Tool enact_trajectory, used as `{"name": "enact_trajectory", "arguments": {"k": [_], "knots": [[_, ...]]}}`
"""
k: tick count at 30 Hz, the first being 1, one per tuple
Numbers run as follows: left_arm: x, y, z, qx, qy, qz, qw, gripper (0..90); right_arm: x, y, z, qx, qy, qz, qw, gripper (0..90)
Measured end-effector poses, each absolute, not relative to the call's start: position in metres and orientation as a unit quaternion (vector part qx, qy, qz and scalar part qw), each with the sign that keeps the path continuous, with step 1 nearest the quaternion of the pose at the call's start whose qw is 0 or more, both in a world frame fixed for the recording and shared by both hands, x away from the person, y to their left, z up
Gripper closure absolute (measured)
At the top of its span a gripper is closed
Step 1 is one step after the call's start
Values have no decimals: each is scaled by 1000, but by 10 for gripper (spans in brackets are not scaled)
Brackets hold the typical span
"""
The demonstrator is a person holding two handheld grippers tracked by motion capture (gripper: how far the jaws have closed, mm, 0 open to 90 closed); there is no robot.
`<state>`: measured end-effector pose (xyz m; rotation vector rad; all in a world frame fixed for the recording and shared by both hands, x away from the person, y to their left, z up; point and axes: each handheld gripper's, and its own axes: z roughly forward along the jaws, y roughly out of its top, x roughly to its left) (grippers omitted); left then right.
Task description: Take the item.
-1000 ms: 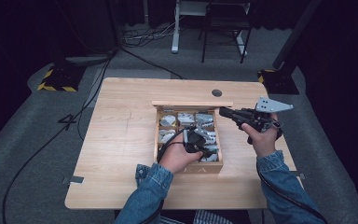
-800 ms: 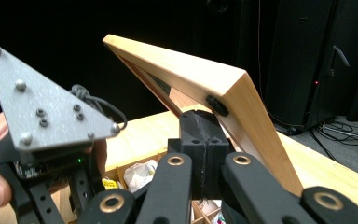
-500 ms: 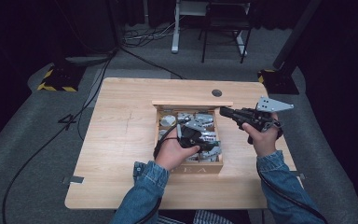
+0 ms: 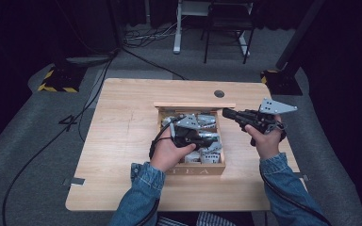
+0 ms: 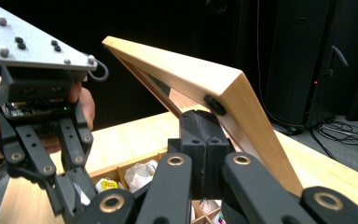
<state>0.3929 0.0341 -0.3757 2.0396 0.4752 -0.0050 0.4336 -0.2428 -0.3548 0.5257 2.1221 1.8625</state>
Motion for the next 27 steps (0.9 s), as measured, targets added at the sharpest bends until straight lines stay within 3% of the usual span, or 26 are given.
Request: {"name": "enact_trajectory", "arguments": {"k": [14, 27], "knots": [[365, 88, -354, 837, 219, 56, 498, 891, 430, -243, -356, 181, 735, 638, 141, 900], [345, 130, -356, 833, 239, 94, 489, 891, 428, -240, -358, 183, 740, 631, 148, 900]]}}
